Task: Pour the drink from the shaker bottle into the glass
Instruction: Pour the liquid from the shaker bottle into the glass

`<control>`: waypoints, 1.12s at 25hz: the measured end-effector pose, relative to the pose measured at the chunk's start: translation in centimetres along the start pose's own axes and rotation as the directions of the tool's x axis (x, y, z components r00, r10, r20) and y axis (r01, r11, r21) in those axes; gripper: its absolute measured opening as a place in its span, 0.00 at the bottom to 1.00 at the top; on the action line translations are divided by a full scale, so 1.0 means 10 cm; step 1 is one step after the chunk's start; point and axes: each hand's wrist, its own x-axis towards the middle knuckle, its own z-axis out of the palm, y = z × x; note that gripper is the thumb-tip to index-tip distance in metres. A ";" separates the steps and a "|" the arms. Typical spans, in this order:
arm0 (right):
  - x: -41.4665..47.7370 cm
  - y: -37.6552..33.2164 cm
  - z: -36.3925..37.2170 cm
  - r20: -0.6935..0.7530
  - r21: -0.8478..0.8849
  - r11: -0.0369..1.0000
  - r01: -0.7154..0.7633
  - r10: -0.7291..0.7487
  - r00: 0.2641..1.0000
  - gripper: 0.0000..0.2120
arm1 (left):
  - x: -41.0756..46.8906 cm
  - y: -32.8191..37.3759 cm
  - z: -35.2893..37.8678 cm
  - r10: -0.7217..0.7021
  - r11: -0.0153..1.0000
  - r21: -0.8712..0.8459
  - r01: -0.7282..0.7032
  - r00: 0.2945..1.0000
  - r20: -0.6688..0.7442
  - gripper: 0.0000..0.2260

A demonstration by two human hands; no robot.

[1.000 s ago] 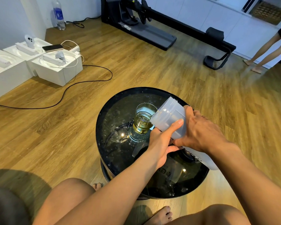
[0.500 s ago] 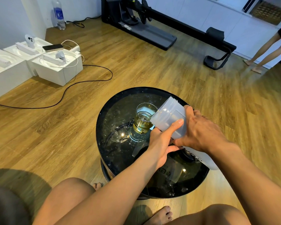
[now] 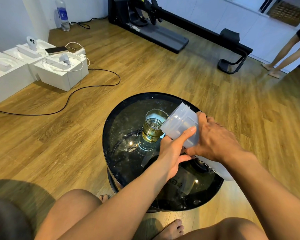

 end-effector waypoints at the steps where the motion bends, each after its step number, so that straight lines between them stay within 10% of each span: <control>1: 0.00 0.00 0.00 -0.001 -0.001 1.000 0.000 0.000 1.000 0.53 | 0.00 0.00 0.00 0.000 1.000 0.001 0.000 1.000 0.002 0.17; 28: 0.01 -0.01 -0.02 -0.002 0.001 1.000 0.004 -0.004 1.000 0.53 | -0.01 0.01 0.01 -0.004 1.000 0.018 0.004 1.000 0.000 0.15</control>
